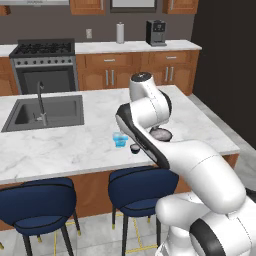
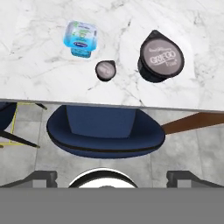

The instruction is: Stack the yogurt containers by placing the smaller containers on top of the larger containers.

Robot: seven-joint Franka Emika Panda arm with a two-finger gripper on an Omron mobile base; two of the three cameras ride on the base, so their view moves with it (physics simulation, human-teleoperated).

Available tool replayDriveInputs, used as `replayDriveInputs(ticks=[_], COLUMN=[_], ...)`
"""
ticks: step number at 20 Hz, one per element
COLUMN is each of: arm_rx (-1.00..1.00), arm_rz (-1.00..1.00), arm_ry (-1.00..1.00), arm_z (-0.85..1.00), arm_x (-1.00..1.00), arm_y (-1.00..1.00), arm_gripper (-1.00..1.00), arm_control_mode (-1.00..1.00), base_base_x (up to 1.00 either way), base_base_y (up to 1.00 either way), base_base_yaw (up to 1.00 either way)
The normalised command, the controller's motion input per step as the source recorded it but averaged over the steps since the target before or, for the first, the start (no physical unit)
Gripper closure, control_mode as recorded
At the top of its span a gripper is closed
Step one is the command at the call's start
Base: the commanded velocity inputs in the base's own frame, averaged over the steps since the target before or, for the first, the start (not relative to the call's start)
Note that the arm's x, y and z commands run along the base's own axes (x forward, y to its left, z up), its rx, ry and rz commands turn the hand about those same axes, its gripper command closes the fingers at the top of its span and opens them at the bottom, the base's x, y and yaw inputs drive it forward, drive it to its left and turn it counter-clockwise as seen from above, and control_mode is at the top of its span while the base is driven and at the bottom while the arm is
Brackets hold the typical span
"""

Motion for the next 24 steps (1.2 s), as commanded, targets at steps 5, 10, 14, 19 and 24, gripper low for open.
replayDriveInputs(ticks=[5,10,14,19,24], arm_rx=[-0.01,-0.05,-0.07,-0.06,-0.05], arm_rz=[0.0,0.0,0.0,0.0,0.0], arm_ry=[0.0,0.0,0.0,0.0,0.0], arm_z=[-0.11,-0.03,-0.06,-0.11,-0.11], arm_x=[0.0,0.0,0.0,0.03,0.11], arm_y=[0.19,0.06,0.03,0.0,0.03], arm_gripper=[-1.0,-1.0,-1.0,-1.0,-1.0], arm_control_mode=[-1.0,-1.0,-1.0,-1.0,-1.0], base_base_x=[0.0,0.0,0.0,0.0,0.0], base_base_y=[0.0,0.0,0.0,0.0,0.0], base_base_yaw=[0.0,0.0,0.0,0.0,0.0])
